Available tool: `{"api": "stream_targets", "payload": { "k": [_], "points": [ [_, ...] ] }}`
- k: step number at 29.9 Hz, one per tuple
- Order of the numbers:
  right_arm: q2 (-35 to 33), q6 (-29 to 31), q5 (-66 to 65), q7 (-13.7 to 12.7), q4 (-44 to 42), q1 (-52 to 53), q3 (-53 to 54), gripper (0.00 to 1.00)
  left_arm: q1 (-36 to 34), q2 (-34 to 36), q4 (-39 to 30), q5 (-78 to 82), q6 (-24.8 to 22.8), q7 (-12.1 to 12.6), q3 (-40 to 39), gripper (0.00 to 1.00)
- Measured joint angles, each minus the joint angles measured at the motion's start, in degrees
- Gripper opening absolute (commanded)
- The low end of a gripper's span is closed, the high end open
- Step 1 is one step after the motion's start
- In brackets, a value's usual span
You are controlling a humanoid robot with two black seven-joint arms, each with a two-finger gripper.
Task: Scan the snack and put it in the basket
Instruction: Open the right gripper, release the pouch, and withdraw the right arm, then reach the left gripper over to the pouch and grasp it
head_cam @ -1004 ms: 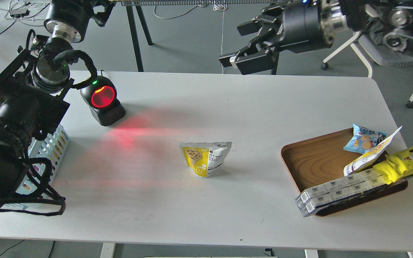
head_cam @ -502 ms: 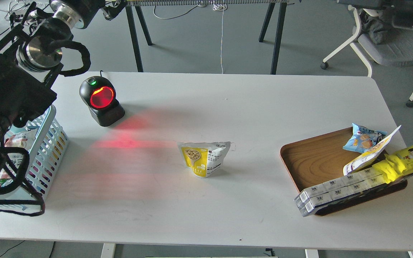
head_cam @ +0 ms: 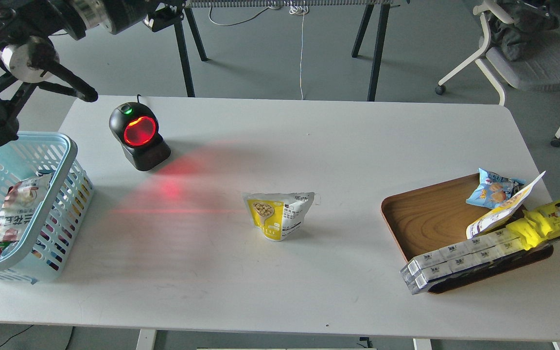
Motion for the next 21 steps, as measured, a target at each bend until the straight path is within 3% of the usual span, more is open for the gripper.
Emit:
{"api": "stream_targets", "payload": {
  "k": [10, 21],
  "points": [
    [11.61, 9.41, 16.29, 0.0, -18.04, -12.8, 13.99, 1.0, 0.19, 13.0, -22.47, 14.96, 0.05, 0.47, -0.03, 0.99],
    [22.14, 9.94, 19.85, 0.0, -28.35, -18.79, 32.2, 1.0, 0.33, 13.93, -37.79, 39.83, 0.0, 0.31, 1.64, 0.99]
  ]
}}
